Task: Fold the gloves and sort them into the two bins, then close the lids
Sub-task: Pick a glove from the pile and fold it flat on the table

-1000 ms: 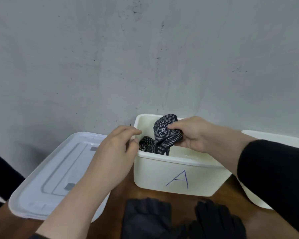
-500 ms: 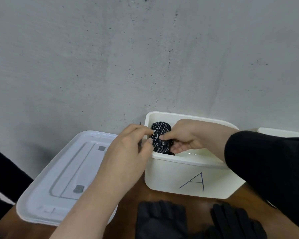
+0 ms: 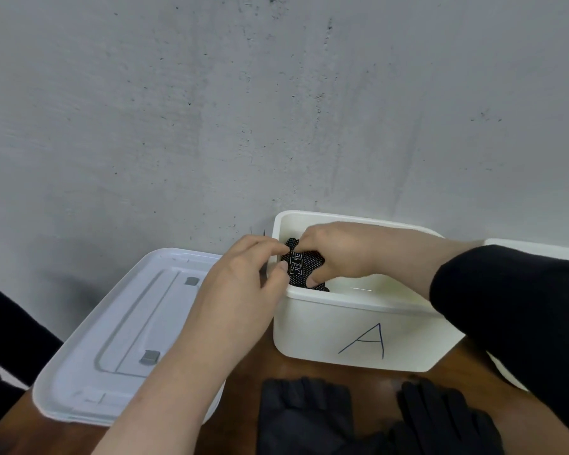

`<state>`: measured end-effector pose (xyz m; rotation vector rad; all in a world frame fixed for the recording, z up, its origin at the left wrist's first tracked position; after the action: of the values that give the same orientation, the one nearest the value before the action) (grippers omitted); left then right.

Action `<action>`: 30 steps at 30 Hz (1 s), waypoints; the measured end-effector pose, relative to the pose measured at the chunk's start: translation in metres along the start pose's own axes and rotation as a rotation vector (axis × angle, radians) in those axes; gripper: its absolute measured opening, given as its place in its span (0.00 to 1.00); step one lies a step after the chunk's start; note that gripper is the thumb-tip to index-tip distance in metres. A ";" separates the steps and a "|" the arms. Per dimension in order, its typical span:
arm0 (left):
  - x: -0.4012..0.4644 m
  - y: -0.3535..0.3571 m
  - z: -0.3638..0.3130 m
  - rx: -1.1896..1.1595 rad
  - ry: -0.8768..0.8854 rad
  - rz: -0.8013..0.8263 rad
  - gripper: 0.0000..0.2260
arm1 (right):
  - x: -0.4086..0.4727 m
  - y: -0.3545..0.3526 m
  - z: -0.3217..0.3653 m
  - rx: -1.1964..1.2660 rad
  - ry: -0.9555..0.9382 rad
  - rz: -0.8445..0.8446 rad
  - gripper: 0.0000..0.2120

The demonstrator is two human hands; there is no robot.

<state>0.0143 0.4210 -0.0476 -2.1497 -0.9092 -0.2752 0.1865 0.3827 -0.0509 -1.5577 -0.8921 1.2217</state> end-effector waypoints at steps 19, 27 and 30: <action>-0.008 -0.007 -0.028 0.116 0.062 -0.095 0.10 | -0.106 -0.058 0.008 0.300 0.127 -0.516 0.14; -0.074 0.032 -0.124 -0.086 0.255 -0.130 0.08 | -0.287 0.019 0.030 0.528 0.175 -0.928 0.11; -0.111 0.073 -0.148 -0.131 0.243 0.008 0.09 | -0.327 0.094 0.027 0.559 0.312 -0.845 0.10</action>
<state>-0.0020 0.2229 -0.0401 -2.1791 -0.7609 -0.5934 0.0814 0.0574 -0.0468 -0.7456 -0.7799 0.5182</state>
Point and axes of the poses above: each hand's wrist, its own x-axis towards the middle knuckle, its own y-axis out of the palm, z = x × y, the point moved 7 cm from there along x, towards the middle knuckle, and after that the axes turned 5 degrees about z, right-handed, at the moved point
